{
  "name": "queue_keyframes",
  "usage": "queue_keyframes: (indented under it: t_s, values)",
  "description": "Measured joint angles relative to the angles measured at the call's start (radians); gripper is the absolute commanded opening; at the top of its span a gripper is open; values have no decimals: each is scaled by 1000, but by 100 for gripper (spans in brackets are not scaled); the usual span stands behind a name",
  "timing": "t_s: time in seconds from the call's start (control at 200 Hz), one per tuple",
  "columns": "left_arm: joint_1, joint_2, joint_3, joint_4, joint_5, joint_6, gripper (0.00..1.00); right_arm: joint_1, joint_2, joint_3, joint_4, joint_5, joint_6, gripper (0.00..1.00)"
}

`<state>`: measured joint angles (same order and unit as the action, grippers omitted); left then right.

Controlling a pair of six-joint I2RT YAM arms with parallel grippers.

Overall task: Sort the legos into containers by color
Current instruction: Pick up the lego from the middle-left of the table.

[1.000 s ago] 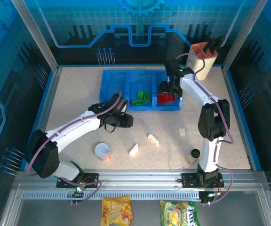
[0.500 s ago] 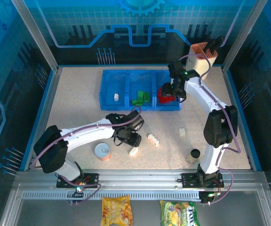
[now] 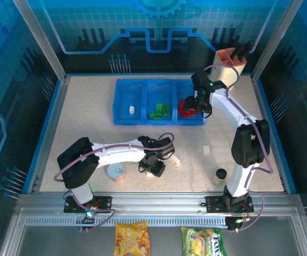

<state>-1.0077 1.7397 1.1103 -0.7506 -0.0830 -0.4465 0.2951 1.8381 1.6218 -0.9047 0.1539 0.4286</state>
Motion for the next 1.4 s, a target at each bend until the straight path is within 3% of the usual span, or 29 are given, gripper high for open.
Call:
queue_keyframes:
  t_s: [0.961,1.401]
  values:
    - [-20,78,14,-12,-26,0,30,-4,-14,-25,0,0,-3,75]
    - [-20,78,48,-42,-42,0,29,-4,-31,-25,0,3,-6,75]
